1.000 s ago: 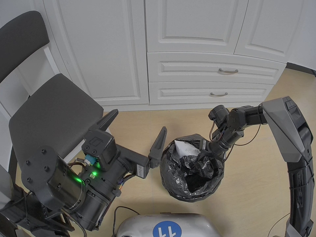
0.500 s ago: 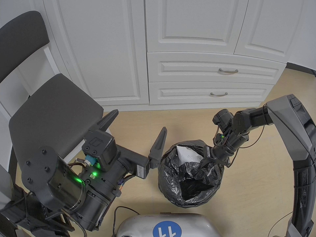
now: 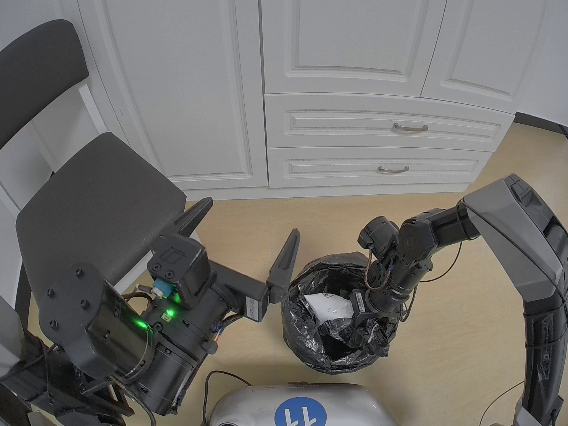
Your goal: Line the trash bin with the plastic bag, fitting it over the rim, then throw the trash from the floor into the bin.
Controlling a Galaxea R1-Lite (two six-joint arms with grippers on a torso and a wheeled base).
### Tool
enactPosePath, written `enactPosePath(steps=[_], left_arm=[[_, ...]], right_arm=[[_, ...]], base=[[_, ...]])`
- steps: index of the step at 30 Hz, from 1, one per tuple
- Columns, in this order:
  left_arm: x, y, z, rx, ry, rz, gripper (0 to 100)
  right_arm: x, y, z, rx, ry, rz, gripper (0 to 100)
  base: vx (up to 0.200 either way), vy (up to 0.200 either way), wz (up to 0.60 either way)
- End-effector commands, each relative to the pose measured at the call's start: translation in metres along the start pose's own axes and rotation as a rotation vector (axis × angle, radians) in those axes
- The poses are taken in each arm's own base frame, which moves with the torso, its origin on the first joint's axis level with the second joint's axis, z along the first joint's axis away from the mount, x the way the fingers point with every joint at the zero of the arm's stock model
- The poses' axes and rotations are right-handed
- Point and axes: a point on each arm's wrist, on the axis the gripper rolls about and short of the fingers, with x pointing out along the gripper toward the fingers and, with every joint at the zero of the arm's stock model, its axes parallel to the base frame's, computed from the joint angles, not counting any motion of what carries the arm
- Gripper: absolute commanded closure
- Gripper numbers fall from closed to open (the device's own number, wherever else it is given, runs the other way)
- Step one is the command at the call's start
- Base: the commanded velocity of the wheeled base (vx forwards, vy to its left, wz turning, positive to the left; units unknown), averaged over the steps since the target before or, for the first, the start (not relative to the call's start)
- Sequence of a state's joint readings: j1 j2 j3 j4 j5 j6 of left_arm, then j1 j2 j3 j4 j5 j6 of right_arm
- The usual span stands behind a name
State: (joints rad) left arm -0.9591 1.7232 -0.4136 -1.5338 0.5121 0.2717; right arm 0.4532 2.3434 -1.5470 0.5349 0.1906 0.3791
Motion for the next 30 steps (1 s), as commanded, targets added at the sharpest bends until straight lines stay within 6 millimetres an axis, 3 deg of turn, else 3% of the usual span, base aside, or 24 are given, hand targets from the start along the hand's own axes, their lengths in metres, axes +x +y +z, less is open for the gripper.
enactPosePath(steps=[1,5,15,16,30], left_arm=[[0.0,0.0,0.0,0.0,0.0,0.001,0],[0.0,0.0,-0.001,0.002,0.003,0.0,0],[0.0,0.0,-0.001,0.002,0.004,-0.001,0],[0.0,0.0,-0.001,0.002,0.004,-0.001,0],[0.0,0.0,-0.001,0.002,0.004,-0.001,0]], right_arm=[[0.004,-0.004,0.001,0.006,0.006,-0.006,100],[-0.002,-0.015,0.008,0.038,-0.027,0.0,100],[0.004,-0.016,0.009,0.045,-0.042,-0.006,100],[0.005,-0.015,0.008,0.041,-0.041,-0.012,0],[-0.005,-0.01,0.011,0.054,-0.09,0.01,0]], base=[[0.0,0.0,0.0],[0.0,0.0,0.0],[0.0,0.0,0.0],[0.0,0.0,0.0],[0.0,0.0,0.0]])
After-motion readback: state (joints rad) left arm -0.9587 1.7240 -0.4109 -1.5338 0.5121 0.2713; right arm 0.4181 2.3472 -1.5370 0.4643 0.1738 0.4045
